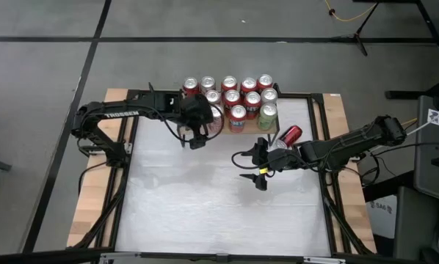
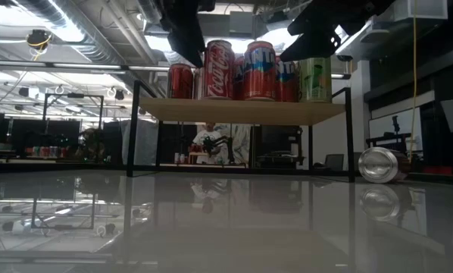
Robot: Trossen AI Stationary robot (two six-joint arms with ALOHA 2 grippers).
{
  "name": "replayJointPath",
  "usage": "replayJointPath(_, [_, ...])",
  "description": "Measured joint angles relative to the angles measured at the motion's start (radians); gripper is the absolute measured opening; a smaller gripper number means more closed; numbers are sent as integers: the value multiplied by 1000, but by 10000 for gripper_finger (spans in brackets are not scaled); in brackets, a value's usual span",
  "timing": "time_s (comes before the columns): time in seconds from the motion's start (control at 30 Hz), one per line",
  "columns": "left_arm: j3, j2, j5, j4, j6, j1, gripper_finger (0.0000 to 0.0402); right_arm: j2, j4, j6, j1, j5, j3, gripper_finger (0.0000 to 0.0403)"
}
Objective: Place canned beverage on shelf
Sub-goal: Put the red white soda can on the shelf aligned with the other red white soda can, then put the red black soda can on the shelf aligned with the other red black soda can
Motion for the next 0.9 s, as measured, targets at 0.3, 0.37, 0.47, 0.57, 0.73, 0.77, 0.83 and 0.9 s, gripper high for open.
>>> replayJointPath(0.3, [1, -5, -1, -107, -6, -11, 370, -6, -7, 0, 0, 0, 0, 360])
replayJointPath(0.37, [0, -18, -1, -161, -21, -23, 370, -23, -34, 0, 0, -1, 0, 360])
replayJointPath(0.47, [2, -41, 0, -197, -61, -55, 370, -58, -82, 0, 0, -1, 0, 360])
replayJointPath(0.57, [-1, -60, -3, -192, -86, -107, 370, -100, -117, 1, 0, -1, 0, 360])
replayJointPath(0.73, [-104, -110, -2, -45, -141, -206, 370, -173, -177, 41, 0, -4, 0, 360])
replayJointPath(0.77, [-136, -118, -3, -8, -158, -222, 370, -188, -185, 57, 0, -4, 0, 360])
replayJointPath(0.83, [-201, -131, -4, 55, -197, -249, 370, -219, -229, 98, 0, -3, 0, 360])
replayJointPath(0.9, [-256, -144, -4, 120, -238, -271, 370, -246, -245, 161, 0, -3, 1, 360])
